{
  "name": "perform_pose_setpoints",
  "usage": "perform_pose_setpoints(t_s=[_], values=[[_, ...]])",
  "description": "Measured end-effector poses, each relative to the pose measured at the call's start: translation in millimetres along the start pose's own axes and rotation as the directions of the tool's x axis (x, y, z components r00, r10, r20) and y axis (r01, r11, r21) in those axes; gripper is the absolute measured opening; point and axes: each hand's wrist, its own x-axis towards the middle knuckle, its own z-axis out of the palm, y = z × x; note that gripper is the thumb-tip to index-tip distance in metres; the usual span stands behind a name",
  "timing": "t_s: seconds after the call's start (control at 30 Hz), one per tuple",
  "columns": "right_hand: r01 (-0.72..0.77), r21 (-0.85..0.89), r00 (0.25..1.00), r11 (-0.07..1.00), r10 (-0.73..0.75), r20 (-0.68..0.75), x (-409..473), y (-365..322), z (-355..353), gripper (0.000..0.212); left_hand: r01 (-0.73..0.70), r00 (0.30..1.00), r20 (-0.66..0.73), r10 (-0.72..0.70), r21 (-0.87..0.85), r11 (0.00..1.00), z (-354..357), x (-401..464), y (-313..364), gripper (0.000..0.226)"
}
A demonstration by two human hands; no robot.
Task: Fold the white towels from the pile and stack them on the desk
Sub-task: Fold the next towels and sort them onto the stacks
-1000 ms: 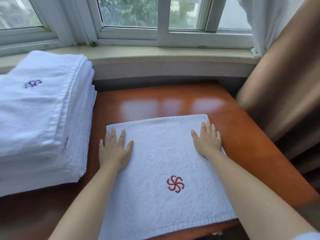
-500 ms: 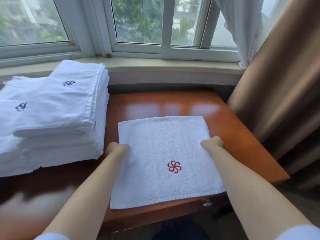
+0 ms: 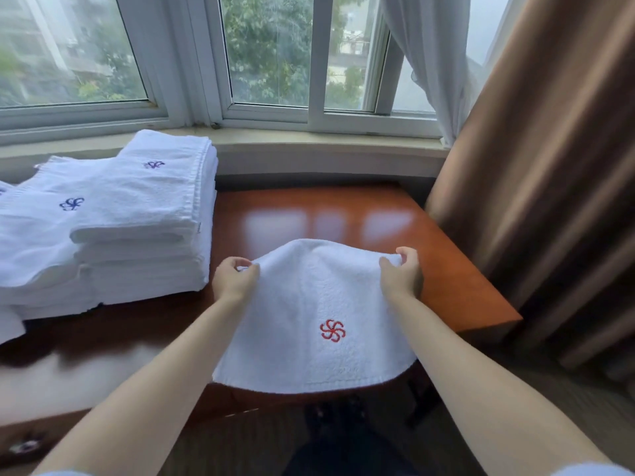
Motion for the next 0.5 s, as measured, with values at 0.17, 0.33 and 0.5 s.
perform_pose_setpoints(t_s=[0.17,0.33,0.5], values=[[0.007,0.294,0.981,0.956,0.051,-0.189,-4,-30,-26,0.017,0.146,0.987,0.122,-0.104,-0.417,0.897,-48,-18,31,0.007],[-0.064,0.309,0.945,0.949,0.157,-0.287,25,-44,-54,0.016,0.276,0.961,0.146,-0.236,-0.413,0.868,-79,-7,41,0.008],[-0.072,0.353,0.944,0.933,0.178,-0.278,50,-39,-39,0.020,0.312,0.949,0.181,-0.259,-0.409,0.858,-59,17,49,0.012]])
